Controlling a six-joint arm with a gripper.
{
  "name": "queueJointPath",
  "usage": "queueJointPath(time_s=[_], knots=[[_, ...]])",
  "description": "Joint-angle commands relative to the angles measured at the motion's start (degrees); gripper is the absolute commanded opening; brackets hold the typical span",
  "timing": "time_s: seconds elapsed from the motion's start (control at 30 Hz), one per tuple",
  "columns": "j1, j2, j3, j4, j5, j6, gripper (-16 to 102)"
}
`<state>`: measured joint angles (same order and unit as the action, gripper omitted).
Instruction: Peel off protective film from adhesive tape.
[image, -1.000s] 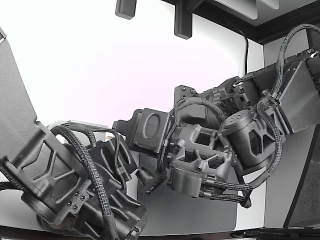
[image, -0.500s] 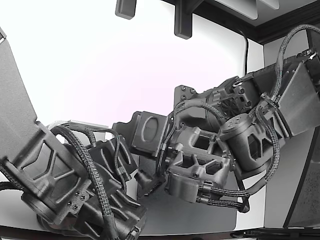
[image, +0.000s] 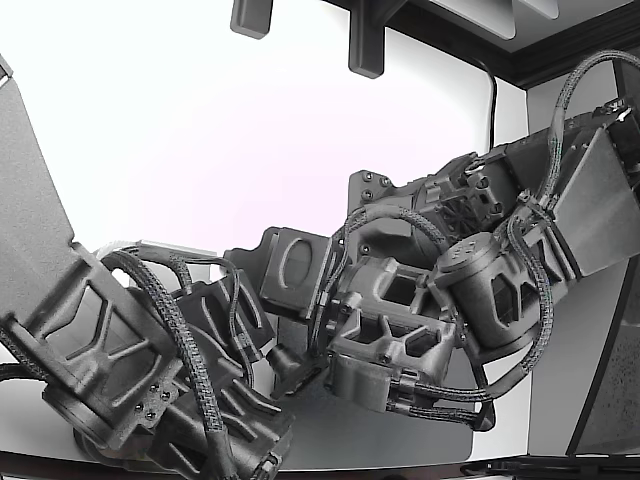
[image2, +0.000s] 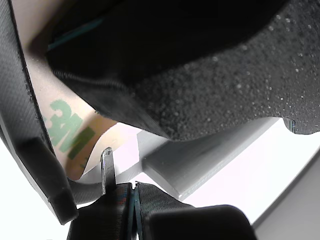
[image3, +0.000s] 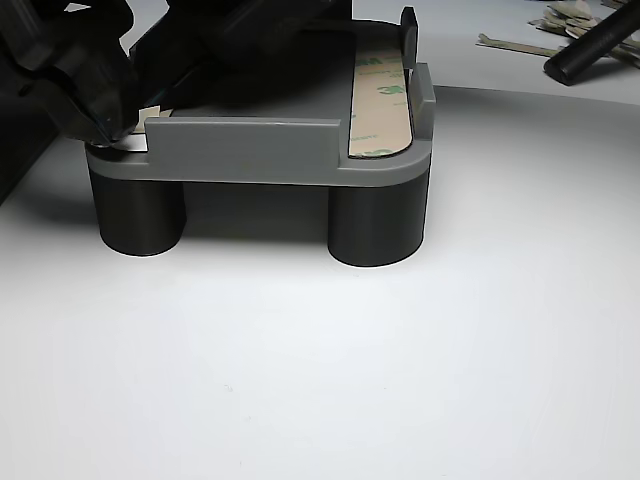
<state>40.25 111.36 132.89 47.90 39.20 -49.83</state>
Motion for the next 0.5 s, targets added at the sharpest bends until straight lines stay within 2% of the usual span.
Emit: queueJointPath(time_s=[0.0,0.47], knots=[[-0.26,0.53,-1.58,-0.09,-0.09,0.44,-11],[-0.18,0.88,0.26,0.00,-0.62,2.11,-11]])
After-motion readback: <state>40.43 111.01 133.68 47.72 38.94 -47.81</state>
